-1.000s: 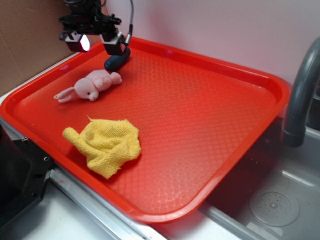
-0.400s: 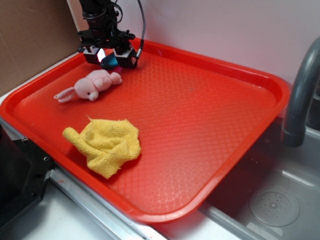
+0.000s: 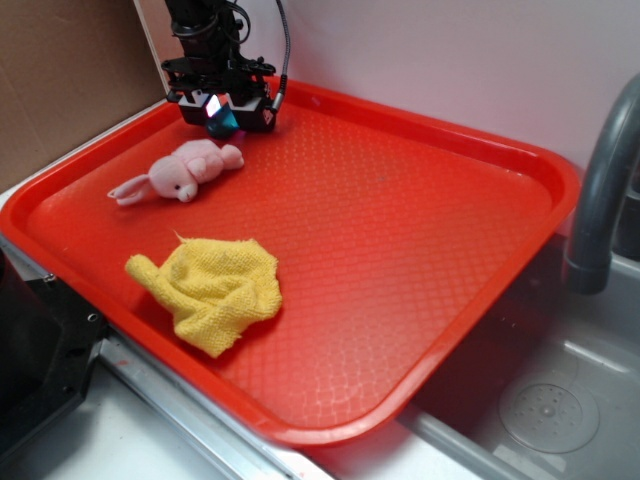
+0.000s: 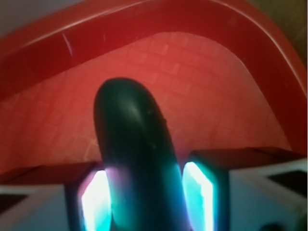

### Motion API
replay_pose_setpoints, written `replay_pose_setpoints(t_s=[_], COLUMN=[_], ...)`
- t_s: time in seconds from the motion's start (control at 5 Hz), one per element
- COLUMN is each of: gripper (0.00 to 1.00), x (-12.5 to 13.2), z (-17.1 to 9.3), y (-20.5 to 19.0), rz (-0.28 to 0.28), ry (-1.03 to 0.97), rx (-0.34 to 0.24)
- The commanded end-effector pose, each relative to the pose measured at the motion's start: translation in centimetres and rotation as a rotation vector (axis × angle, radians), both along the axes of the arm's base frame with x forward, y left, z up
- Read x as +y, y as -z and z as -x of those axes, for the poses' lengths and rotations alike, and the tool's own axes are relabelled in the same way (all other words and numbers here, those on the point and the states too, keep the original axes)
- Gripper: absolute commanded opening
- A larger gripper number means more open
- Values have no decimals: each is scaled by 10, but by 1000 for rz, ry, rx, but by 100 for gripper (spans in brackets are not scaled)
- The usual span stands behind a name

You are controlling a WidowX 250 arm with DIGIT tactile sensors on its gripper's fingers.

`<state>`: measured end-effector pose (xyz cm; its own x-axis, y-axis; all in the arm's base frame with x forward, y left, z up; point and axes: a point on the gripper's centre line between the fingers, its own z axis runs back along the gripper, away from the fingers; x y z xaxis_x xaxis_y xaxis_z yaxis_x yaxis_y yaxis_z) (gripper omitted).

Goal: Grab the plastic pickle.

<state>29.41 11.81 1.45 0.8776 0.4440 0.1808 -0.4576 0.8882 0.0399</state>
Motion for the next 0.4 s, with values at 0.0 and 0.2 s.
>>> replay_pose_setpoints(t_s=[0.0, 0.2], gripper=[0, 0], x=[-19, -34], z=[31, 50], y=[-69, -107], rz=[-68, -75], ry=[11, -33], rx=[48, 51])
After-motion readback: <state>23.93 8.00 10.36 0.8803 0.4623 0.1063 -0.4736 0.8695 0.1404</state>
